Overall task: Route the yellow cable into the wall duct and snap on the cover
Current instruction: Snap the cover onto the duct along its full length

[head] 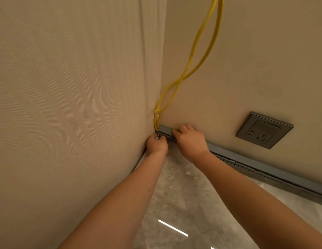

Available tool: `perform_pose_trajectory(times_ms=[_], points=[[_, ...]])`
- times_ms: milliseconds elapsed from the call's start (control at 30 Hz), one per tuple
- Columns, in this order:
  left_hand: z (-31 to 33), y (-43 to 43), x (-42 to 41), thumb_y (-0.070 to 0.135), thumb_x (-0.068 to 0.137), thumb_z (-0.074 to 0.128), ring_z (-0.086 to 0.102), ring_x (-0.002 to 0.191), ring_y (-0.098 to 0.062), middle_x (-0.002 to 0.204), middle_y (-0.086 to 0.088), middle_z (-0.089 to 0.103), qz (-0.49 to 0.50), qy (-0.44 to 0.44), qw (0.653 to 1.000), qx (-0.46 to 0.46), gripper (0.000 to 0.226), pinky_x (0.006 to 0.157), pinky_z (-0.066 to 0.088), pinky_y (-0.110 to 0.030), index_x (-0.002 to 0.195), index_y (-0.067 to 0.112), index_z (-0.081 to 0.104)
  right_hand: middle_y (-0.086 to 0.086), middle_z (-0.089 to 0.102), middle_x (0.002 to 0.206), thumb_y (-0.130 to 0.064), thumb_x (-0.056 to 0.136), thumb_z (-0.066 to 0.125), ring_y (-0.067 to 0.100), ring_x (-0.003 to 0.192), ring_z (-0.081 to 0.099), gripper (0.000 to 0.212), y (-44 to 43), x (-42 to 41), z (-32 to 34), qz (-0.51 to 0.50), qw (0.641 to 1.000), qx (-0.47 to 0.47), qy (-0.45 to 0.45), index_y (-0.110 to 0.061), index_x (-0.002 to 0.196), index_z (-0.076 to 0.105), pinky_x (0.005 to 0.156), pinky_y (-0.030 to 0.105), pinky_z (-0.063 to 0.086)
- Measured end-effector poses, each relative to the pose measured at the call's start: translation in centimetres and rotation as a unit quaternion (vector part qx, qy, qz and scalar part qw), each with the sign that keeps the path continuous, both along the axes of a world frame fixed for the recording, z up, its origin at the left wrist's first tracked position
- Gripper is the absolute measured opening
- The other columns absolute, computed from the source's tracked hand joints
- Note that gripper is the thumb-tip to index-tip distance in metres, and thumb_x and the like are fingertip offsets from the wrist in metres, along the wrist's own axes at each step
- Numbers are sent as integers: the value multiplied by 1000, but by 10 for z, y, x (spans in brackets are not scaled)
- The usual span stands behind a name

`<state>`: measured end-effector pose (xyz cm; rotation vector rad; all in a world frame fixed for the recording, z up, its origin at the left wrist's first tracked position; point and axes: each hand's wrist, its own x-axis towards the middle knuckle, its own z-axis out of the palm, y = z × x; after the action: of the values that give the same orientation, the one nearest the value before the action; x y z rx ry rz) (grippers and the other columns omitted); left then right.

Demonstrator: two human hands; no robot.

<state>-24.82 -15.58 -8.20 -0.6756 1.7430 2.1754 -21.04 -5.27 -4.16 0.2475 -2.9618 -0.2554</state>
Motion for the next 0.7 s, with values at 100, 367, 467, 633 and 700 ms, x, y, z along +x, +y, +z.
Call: perform_pose_trajectory(times_ms=[100, 367, 467, 633, 700], points=[[1, 4, -1, 10, 98, 39, 61, 110, -34, 129, -16, 59, 7, -6, 1000, -5, 44, 94, 52, -45, 141, 17, 40, 8, 57, 110, -19, 89, 54, 30, 103, 55, 26, -4, -3, -2, -29, 999, -18, -26, -15, 114, 59, 59, 32, 36], [-7, 4, 10, 18, 104, 28, 65, 72, -27, 117, -18, 55, -21, -20, 997, 70, 40, 73, 53, -39, 143, 27, 27, 12, 67, 103, -27, 89, 55, 33, 96, 60, 23, 14, -7, 7, -1, 977, -163, -142, -18, 107, 66, 66, 32, 40], [-7, 2, 12, 10, 103, 31, 62, 103, -33, 130, -17, 51, -29, -7, 997, 77, 37, 77, 52, -39, 138, 22, 36, 11, 68, 110, -25, 91, 55, 31, 99, 59, 29, 18, -11, 11, -4, 966, -189, -174, -19, 117, 65, 70, 30, 38], [-7, -5, 17, 3, 101, 34, 64, 100, -31, 126, -15, 56, -13, 2, 995, 103, 35, 74, 54, -36, 133, 15, 42, 7, 69, 100, -20, 93, 52, 26, 89, 59, 24, 19, -6, 4, -15, 945, -275, -176, -20, 112, 67, 74, 36, 48], [-8, -8, 21, 4, 101, 36, 64, 88, -26, 119, -12, 56, -11, 20, 993, 114, 34, 70, 54, -33, 133, 16, 43, 7, 69, 108, -19, 95, 49, 28, 98, 60, 29, 18, -4, 0, -17, 944, -286, -161, -20, 118, 65, 81, 39, 49]])
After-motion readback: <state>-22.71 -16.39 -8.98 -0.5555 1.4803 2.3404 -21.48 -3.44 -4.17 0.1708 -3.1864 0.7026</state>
